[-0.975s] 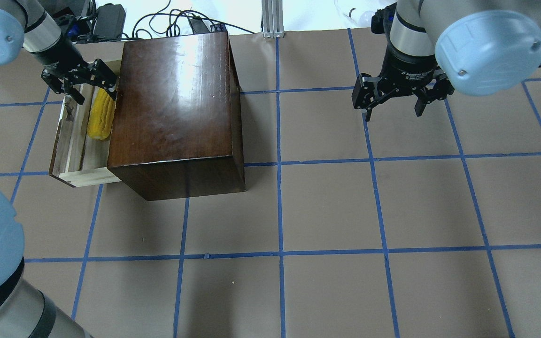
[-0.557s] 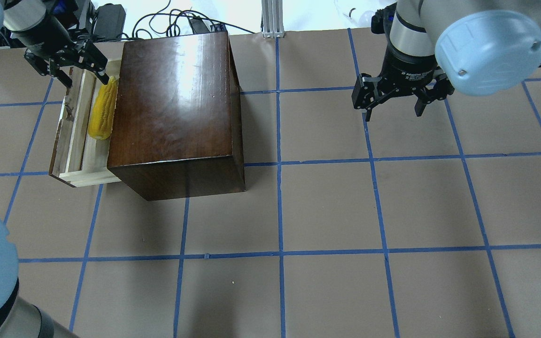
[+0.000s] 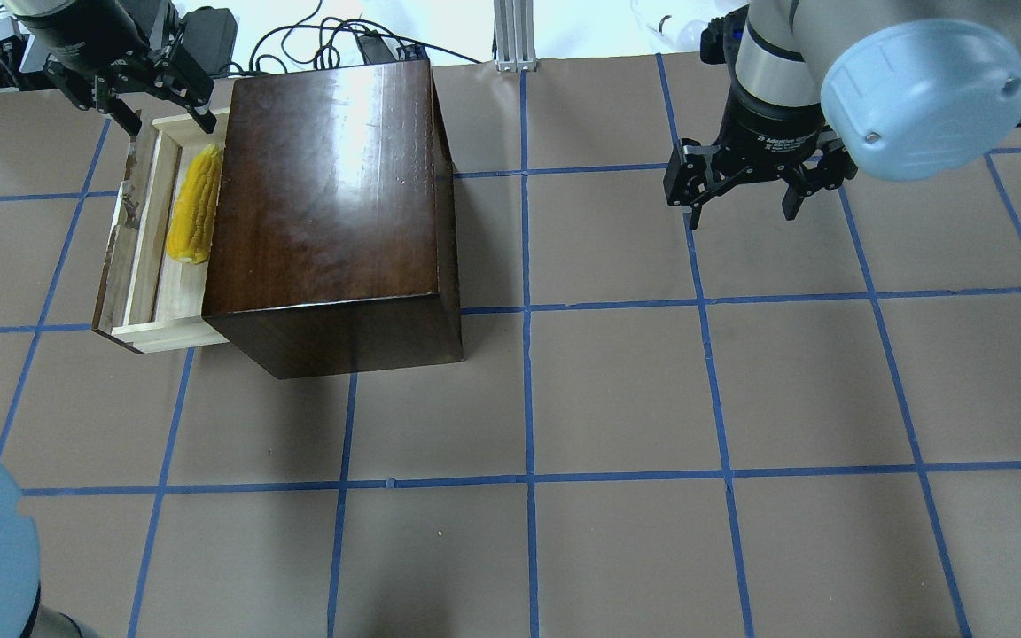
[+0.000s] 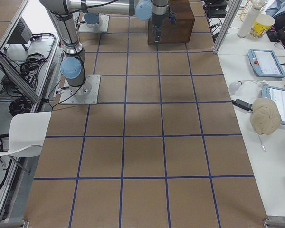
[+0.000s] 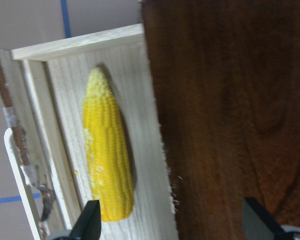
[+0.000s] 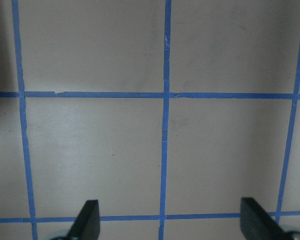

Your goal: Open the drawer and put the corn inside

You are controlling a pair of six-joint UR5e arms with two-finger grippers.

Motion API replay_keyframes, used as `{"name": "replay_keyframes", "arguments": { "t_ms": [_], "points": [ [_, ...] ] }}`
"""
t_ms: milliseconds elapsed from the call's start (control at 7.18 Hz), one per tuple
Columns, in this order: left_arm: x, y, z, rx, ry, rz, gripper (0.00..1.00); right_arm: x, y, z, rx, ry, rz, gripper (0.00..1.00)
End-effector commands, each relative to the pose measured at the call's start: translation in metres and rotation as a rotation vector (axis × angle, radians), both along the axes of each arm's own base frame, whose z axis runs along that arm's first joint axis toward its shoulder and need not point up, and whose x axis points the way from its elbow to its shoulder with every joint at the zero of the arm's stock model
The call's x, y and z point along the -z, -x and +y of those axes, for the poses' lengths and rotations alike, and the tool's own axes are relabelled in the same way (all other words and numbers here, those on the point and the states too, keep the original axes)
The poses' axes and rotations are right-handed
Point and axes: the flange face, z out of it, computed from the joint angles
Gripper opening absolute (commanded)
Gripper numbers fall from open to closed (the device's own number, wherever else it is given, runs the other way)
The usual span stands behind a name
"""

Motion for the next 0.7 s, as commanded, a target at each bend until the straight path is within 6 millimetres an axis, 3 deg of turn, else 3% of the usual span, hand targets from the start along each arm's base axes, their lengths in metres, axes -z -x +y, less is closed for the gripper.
{"name": "replay_keyframes", "arguments": {
  "t_ms": [0,139,557],
  "points": [
    [0.002,0.053,0.017,-0.094,-0.031,-0.013,1.00,0.000,0.000,0.000,0.000,-0.001,-0.001,1.00],
    [0.018,0.076,0.028,-0.113,-0.059,-0.048,1.00,0.000,0.000,0.000,0.000,-0.001,-0.003,1.00],
    [-0.001,0.088,0.067,-0.088,-0.058,-0.061,1.00,0.000,0.000,0.000,0.000,-0.001,0.000,1.00]
  ]
}}
